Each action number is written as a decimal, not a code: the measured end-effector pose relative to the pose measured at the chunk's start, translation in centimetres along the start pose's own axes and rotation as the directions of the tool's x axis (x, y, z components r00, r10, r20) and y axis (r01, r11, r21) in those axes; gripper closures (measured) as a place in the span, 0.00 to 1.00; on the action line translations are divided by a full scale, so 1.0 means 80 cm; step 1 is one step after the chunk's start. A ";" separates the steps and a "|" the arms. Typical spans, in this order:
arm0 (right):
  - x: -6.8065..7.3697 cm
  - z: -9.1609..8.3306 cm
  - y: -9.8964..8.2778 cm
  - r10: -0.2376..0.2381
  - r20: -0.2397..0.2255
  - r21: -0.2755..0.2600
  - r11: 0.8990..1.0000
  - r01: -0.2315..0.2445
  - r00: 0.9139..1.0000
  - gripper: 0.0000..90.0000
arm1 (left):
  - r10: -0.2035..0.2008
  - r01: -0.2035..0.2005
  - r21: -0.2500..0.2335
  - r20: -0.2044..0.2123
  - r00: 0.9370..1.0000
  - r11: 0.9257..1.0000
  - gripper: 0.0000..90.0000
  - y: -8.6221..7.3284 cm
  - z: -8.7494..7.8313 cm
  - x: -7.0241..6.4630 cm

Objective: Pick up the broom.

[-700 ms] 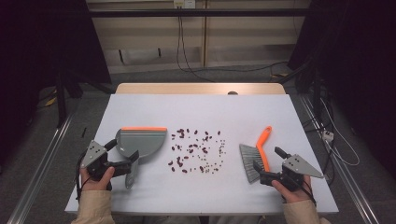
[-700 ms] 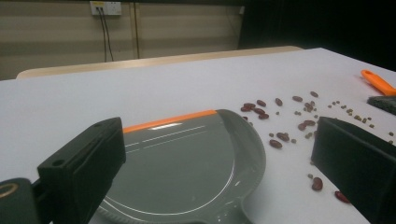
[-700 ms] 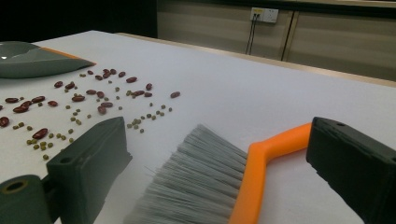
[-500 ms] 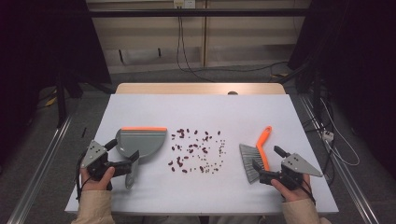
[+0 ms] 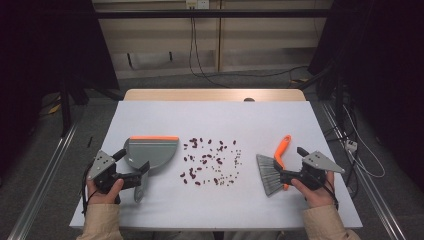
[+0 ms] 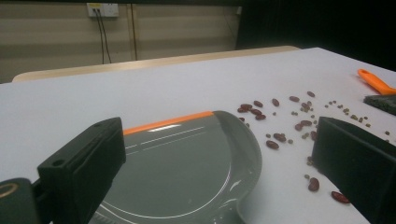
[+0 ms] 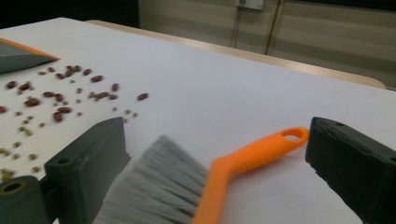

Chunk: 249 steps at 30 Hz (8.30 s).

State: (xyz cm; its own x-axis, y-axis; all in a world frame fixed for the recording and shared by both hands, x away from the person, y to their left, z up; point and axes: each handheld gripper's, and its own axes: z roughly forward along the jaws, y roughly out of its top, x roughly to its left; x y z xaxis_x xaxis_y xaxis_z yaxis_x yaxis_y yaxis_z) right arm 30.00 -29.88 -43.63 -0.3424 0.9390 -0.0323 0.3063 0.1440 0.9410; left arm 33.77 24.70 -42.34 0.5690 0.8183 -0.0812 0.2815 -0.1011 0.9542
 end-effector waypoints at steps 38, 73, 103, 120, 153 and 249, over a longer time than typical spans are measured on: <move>-0.033 0.083 -0.007 0.174 0.061 0.345 0.920 -0.185 0.983 0.46 | 0.004 -0.004 0.022 0.010 1.000 1.000 0.03 0.000 0.007 0.002; -0.017 0.105 0.018 0.172 -0.073 0.471 0.874 -0.119 0.982 0.75 | -0.016 0.016 -0.001 0.041 0.999 1.000 0.03 0.005 0.014 0.000; -0.013 0.109 0.018 0.120 -0.040 0.547 0.833 -0.079 0.992 0.75 | 0.036 -0.035 -0.005 0.051 0.998 0.999 0.03 0.012 0.013 -0.014; -0.011 0.109 0.018 0.145 -0.011 0.542 0.832 -0.116 0.989 0.75 | 0.036 -0.037 0.006 0.053 0.998 0.999 0.03 0.010 0.014 -0.016; -0.027 0.069 0.053 0.255 -0.101 0.299 0.930 -0.215 0.962 0.79 | 0.042 -0.040 -0.019 0.081 0.996 0.999 0.03 0.027 0.013 -0.023; 0.083 0.080 0.087 0.043 -0.567 -0.045 0.996 -0.083 0.823 0.41 | -0.045 -0.003 0.107 0.448 0.893 0.994 0.95 0.091 0.115 -0.157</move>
State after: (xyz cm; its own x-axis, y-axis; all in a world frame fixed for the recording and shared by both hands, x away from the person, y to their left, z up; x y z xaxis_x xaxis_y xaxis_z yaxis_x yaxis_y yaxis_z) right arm 35.57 -20.68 -39.45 -0.7721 0.6017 0.2046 0.2933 0.0518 0.9546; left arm 35.78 8.50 -37.00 0.8413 0.4821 -0.2446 0.3606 -0.1633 0.9183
